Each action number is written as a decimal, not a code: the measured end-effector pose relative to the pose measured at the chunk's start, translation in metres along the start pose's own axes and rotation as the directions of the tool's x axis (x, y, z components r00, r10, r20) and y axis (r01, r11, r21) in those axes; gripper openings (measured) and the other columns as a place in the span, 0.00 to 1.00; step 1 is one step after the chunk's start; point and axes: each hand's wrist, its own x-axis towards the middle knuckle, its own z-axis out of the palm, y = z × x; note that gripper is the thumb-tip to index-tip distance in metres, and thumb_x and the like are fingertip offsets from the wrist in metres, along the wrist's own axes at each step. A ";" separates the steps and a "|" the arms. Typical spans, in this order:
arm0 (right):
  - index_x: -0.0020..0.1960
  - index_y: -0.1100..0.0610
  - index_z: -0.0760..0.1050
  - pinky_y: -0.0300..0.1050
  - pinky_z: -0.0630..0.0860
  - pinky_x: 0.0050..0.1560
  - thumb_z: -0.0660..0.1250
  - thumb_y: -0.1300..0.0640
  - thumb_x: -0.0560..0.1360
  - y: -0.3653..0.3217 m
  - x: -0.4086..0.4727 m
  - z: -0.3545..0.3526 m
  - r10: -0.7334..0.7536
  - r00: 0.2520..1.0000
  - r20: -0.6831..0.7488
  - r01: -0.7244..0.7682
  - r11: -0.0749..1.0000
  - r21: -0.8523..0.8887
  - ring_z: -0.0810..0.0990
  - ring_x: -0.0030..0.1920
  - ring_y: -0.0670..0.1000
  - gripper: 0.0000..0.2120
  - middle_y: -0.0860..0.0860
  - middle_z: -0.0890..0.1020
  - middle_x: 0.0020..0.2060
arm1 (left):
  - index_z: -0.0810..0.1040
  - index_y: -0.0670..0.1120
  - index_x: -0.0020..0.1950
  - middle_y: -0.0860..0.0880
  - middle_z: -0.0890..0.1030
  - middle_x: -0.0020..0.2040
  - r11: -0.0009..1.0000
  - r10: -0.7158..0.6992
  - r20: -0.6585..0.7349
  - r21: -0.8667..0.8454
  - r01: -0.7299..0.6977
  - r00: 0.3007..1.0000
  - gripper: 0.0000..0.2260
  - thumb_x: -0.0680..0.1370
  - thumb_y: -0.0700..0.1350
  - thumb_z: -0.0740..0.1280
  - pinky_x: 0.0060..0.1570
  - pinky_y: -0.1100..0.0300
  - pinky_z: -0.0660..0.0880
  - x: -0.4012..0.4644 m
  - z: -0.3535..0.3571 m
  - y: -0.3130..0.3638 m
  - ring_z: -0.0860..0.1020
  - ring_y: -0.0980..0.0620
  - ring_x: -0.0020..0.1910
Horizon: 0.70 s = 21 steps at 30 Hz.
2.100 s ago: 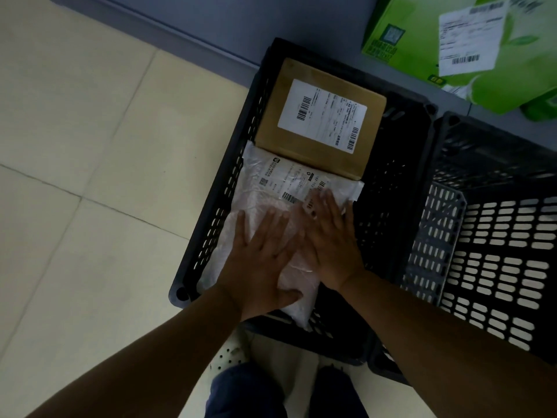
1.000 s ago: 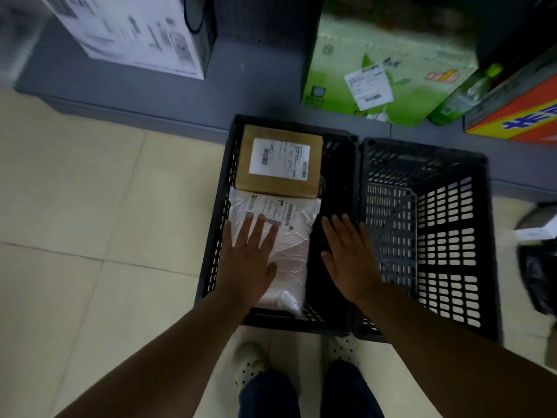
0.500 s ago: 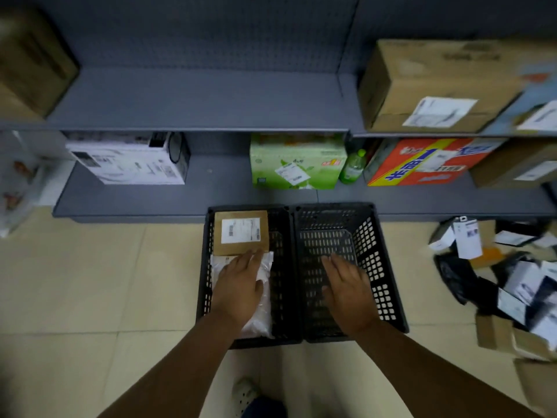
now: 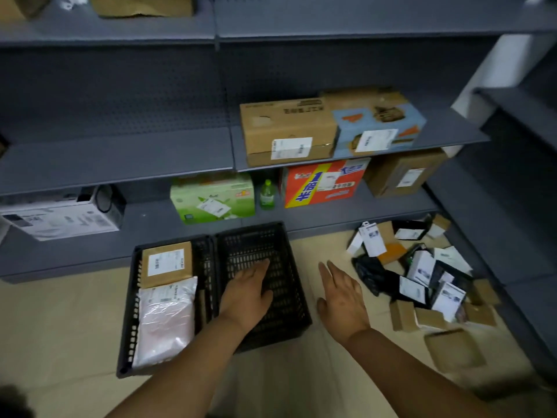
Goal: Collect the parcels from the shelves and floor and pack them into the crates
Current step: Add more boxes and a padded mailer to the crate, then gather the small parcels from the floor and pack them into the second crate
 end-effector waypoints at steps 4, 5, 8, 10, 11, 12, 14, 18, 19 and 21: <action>0.77 0.54 0.44 0.44 0.47 0.72 0.57 0.54 0.77 0.072 -0.046 -0.034 0.072 0.997 0.021 -0.071 0.997 -0.036 0.51 0.75 0.50 0.33 0.52 0.49 0.76 | 0.52 0.50 0.77 0.49 0.59 0.76 0.997 0.035 0.036 -0.074 -0.032 0.999 0.30 0.78 0.50 0.61 0.69 0.64 0.55 0.008 0.028 0.092 0.59 0.51 0.73; 0.77 0.54 0.44 0.45 0.48 0.72 0.57 0.54 0.77 0.087 -0.055 -0.043 0.088 0.996 0.025 -0.087 0.995 -0.044 0.51 0.75 0.50 0.33 0.52 0.49 0.76 | 0.52 0.50 0.77 0.50 0.59 0.76 0.996 0.051 0.042 -0.081 -0.047 0.998 0.30 0.78 0.50 0.61 0.69 0.64 0.55 0.011 0.033 0.111 0.59 0.51 0.72; 0.77 0.54 0.45 0.46 0.51 0.72 0.58 0.54 0.77 0.131 -0.072 -0.060 0.146 0.989 0.035 -0.144 0.988 -0.061 0.52 0.75 0.52 0.33 0.53 0.50 0.76 | 0.52 0.50 0.77 0.49 0.60 0.75 0.992 0.092 0.066 -0.095 -0.085 0.994 0.30 0.78 0.49 0.61 0.69 0.63 0.55 0.022 0.047 0.154 0.59 0.50 0.72; 0.77 0.54 0.47 0.46 0.51 0.72 0.58 0.54 0.77 0.155 -0.075 -0.067 0.199 0.979 0.036 -0.198 0.979 -0.041 0.53 0.75 0.52 0.33 0.53 0.51 0.76 | 0.50 0.50 0.77 0.48 0.59 0.76 0.991 0.099 0.089 -0.093 -0.091 0.991 0.30 0.78 0.49 0.61 0.70 0.63 0.55 0.032 0.053 0.172 0.58 0.50 0.73; 0.77 0.54 0.47 0.45 0.51 0.72 0.58 0.54 0.76 0.166 -0.075 -0.069 0.222 0.974 0.034 -0.221 0.975 -0.037 0.54 0.74 0.52 0.33 0.53 0.51 0.76 | 0.50 0.50 0.77 0.48 0.58 0.76 0.991 0.102 0.097 -0.092 -0.094 0.990 0.30 0.78 0.49 0.61 0.70 0.62 0.55 0.038 0.057 0.179 0.58 0.50 0.73; 0.77 0.54 0.47 0.45 0.51 0.72 0.58 0.54 0.76 0.177 -0.074 -0.071 0.239 0.971 0.030 -0.237 0.970 -0.045 0.54 0.74 0.52 0.33 0.53 0.51 0.76 | 0.50 0.50 0.77 0.48 0.58 0.76 0.991 0.106 0.100 -0.092 -0.097 0.989 0.30 0.79 0.49 0.61 0.70 0.63 0.55 0.045 0.061 0.184 0.58 0.50 0.73; 0.77 0.53 0.46 0.44 0.52 0.71 0.58 0.54 0.76 0.198 -0.069 -0.072 0.273 0.962 0.027 -0.271 0.961 -0.061 0.54 0.74 0.52 0.33 0.52 0.52 0.76 | 0.50 0.50 0.77 0.49 0.58 0.76 0.989 0.117 0.105 -0.100 -0.107 0.988 0.30 0.79 0.49 0.61 0.70 0.62 0.55 0.062 0.069 0.195 0.57 0.50 0.74; 0.77 0.52 0.48 0.44 0.54 0.72 0.60 0.53 0.76 0.236 -0.051 -0.073 0.376 0.926 0.023 -0.375 0.925 -0.059 0.56 0.73 0.52 0.34 0.52 0.54 0.75 | 0.51 0.49 0.77 0.47 0.58 0.76 0.987 0.135 0.150 -0.108 -0.120 0.979 0.30 0.79 0.48 0.61 0.70 0.60 0.57 0.103 0.089 0.216 0.58 0.49 0.73; 0.77 0.52 0.49 0.44 0.54 0.72 0.61 0.53 0.76 0.246 -0.045 -0.073 0.400 0.916 0.024 -0.398 0.915 -0.059 0.57 0.73 0.52 0.33 0.52 0.55 0.75 | 0.51 0.50 0.77 0.47 0.58 0.76 0.987 0.139 0.165 -0.108 -0.122 0.977 0.30 0.79 0.48 0.61 0.71 0.59 0.57 0.116 0.095 0.221 0.58 0.49 0.73; 0.76 0.53 0.50 0.45 0.55 0.72 0.61 0.53 0.76 0.269 -0.034 -0.074 0.442 0.896 0.033 -0.439 0.895 -0.071 0.58 0.73 0.52 0.33 0.52 0.57 0.75 | 0.50 0.50 0.77 0.47 0.58 0.76 0.986 0.144 0.197 -0.115 -0.123 0.970 0.30 0.79 0.49 0.61 0.71 0.57 0.58 0.141 0.106 0.232 0.57 0.48 0.73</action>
